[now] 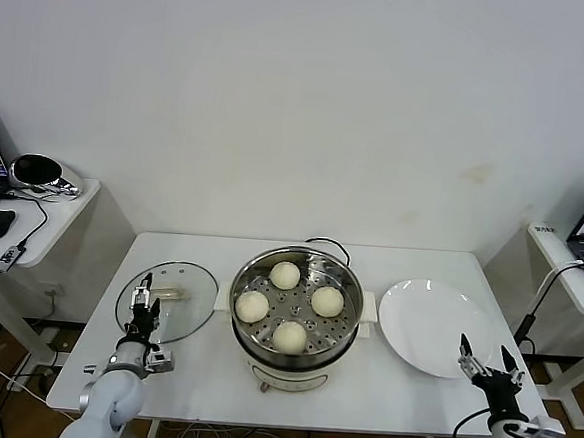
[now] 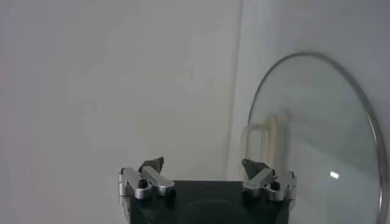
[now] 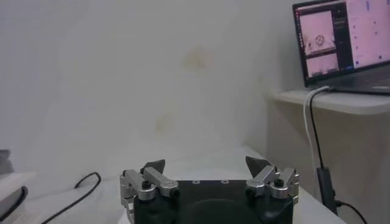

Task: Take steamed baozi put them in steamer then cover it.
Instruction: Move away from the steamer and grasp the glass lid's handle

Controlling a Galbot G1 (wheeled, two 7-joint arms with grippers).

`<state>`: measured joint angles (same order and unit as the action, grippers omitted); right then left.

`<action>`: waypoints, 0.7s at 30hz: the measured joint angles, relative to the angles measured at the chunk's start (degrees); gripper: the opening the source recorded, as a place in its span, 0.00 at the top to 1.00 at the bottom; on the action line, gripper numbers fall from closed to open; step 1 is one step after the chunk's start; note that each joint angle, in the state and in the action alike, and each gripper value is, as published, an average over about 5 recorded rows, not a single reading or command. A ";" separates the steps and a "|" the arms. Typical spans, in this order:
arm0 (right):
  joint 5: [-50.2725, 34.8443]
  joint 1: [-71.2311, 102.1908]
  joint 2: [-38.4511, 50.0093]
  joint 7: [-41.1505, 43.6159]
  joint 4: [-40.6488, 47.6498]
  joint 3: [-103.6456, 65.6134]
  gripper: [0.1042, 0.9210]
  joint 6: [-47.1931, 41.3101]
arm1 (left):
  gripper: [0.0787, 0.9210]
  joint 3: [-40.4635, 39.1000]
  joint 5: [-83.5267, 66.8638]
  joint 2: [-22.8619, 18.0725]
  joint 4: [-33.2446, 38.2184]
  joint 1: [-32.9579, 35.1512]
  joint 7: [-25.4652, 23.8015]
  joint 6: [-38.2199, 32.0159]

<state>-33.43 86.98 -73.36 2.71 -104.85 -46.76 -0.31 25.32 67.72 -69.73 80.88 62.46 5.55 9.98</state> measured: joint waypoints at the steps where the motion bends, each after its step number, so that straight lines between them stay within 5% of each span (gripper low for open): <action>1: 0.13 0.10 -0.15 0.02 0.02 -0.01 0.12 0.05 | 0.12 -0.11 0.15 -0.07 -0.62 -0.45 0.19 0.28; 21: 2.52 1.05 -2.29 0.27 0.27 0.16 0.12 1.10 | 0.12 -2.21 0.23 -1.20 -8.58 -6.51 1.25 2.51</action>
<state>-30.91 88.03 -75.65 2.98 -104.58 -46.60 0.79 23.11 67.96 -70.93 72.30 55.95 6.81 12.49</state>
